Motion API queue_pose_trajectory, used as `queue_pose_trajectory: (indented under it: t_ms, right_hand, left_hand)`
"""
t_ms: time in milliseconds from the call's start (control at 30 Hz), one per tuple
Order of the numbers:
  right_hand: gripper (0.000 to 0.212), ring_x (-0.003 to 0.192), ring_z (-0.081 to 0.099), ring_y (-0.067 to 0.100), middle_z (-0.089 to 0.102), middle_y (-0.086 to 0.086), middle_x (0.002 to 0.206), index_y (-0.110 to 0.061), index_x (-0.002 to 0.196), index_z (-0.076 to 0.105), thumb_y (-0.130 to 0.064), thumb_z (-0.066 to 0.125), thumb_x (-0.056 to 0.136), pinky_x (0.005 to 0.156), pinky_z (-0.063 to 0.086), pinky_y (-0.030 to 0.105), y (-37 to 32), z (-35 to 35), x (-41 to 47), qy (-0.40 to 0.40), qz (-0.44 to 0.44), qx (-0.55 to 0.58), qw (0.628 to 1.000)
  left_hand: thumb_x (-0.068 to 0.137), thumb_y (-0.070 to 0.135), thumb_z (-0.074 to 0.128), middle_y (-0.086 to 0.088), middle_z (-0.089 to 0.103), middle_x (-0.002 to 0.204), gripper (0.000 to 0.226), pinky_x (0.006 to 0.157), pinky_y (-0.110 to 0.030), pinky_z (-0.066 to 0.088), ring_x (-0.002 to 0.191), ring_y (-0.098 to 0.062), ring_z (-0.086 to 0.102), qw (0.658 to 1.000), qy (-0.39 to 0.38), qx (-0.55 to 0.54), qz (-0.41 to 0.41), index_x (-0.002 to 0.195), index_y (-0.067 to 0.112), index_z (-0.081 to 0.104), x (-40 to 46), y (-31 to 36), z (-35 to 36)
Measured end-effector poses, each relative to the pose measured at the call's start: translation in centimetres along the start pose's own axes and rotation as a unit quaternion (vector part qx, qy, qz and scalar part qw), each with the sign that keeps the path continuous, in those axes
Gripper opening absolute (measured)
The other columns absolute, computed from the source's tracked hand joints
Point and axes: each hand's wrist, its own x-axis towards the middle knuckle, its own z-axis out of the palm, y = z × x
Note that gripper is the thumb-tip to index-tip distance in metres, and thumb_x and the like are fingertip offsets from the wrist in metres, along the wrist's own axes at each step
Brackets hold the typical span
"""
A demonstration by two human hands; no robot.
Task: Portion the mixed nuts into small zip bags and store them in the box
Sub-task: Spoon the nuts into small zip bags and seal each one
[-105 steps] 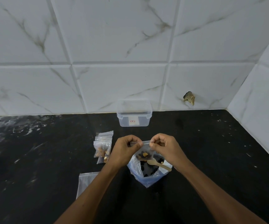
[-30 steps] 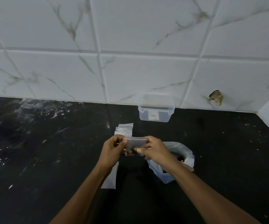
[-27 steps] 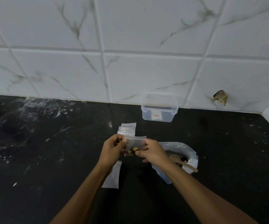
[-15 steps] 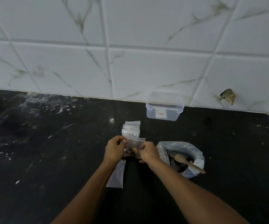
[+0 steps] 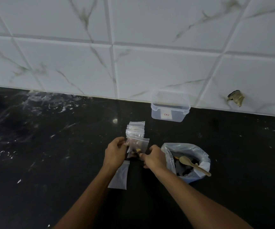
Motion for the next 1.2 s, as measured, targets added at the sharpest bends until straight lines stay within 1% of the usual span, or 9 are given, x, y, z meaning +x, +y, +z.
queue_pose_trajectory:
  t_ms: [100,233,300,400,500,667,800,1033,1200]
  right_hand:
    - [0.033,0.073,0.067,0.015,0.064,0.01,0.1,-0.014,0.115,0.048,-0.029,0.065,0.091,0.048,0.051,0.021,0.4,-0.5,-1.1,-0.008,0.013,0.008,1.0]
    - [0.021,0.067,0.067,0.013,0.065,0.007,0.081,-0.01,0.112,0.057,-0.022,0.058,0.095,0.059,0.059,0.025,0.3,0.4,-3.3,-0.075,0.033,0.022,0.996]
    - [0.021,0.072,0.069,0.013,0.065,0.005,0.082,-0.011,0.112,0.059,-0.022,0.058,0.095,0.066,0.061,0.027,0.4,1.4,-4.3,-0.106,0.047,0.017,0.993]
    - [0.021,0.081,0.071,0.016,0.067,0.008,0.096,-0.012,0.112,0.059,-0.024,0.059,0.095,0.071,0.061,0.03,0.9,3.2,-5.1,-0.142,0.05,-0.005,0.989]
    - [0.022,0.083,0.069,0.017,0.067,0.01,0.101,-0.013,0.113,0.058,-0.023,0.059,0.093,0.069,0.06,0.027,1.5,4.8,-5.8,-0.164,0.065,0.019,0.984]
    - [0.008,0.06,0.054,0.013,0.061,0.005,0.074,-0.015,0.089,0.064,-0.021,0.06,0.092,0.05,0.042,0.023,2.2,5.3,-6.9,-0.184,0.086,0.086,0.975]
    - [0.015,0.061,0.053,0.011,0.059,0.004,0.072,-0.015,0.087,0.065,-0.027,0.058,0.094,0.051,0.041,0.022,2.5,3.6,-7.9,-0.198,0.049,0.12,0.972]
    - [0.013,0.069,0.064,0.009,0.068,0.003,0.078,-0.016,0.083,0.067,-0.021,0.061,0.093,0.061,0.051,0.021,2.4,-1.9,-8.2,-0.051,-0.134,0.063,0.988]
    - [0.015,0.067,0.061,0.005,0.062,-0.006,0.069,-0.023,0.075,0.063,-0.024,0.066,0.09,0.063,0.048,0.021,2.9,-5.5,-8.0,0.093,-0.218,0.033,0.971]
  left_hand:
    - [0.101,0.015,0.051,0.002,0.062,0.123,0.038,0.071,-0.012,0.041,0.086,0.001,0.056,0.999,0.027,0.034,0.004,0.139,0.013,0.052,-1.0,-0.5,-1.4]
    - [0.1,0.016,0.053,-0.007,0.06,0.135,0.04,0.089,-0.025,0.043,0.113,-0.014,0.058,0.996,0.051,0.07,-0.036,0.139,0.011,0.052,-2.6,-1.7,-3.1]
    - [0.099,0.018,0.055,-0.007,0.063,0.125,0.031,0.086,-0.026,0.046,0.104,-0.016,0.061,0.993,0.035,0.084,-0.074,0.129,0.014,0.059,-3.3,-2.4,-3.5]
    - [0.097,0.021,0.056,0.002,0.058,0.093,0.01,0.066,-0.028,0.049,0.076,-0.005,0.053,0.986,-0.009,0.106,-0.129,0.091,0.028,0.053,-4.2,-3.6,-3.3]
    - [0.097,0.022,0.056,-0.001,0.061,0.097,0.006,0.059,-0.023,0.044,0.081,-0.01,0.059,0.98,-0.029,0.118,-0.155,0.101,0.02,0.059,-4.9,-4.6,-2.8]
    - [0.097,0.013,0.054,0.004,0.055,0.096,0.026,0.057,-0.021,0.04,0.079,-0.007,0.054,0.982,-0.014,0.096,-0.159,0.123,0.014,0.06,-6.0,-5.1,-2.3]
    - [0.095,0.008,0.053,0.008,0.058,0.094,0.029,0.065,-0.024,0.047,0.082,-0.004,0.056,0.99,0.006,0.066,-0.128,0.121,0.016,0.063,-6.6,-4.7,-2.2]
    - [0.097,0.024,0.057,0.003,0.062,0.1,0.009,0.063,-0.02,0.045,0.085,-0.008,0.06,0.998,0.047,-0.027,-0.018,0.105,0.021,0.058,-7.3,1.1,-0.4]
    - [0.097,0.045,0.054,-0.003,0.067,0.083,0.036,0.061,-0.023,0.051,0.071,-0.011,0.065,0.993,-0.024,-0.111,0.027,0.091,0.011,0.064,-7.5,6.6,2.1]
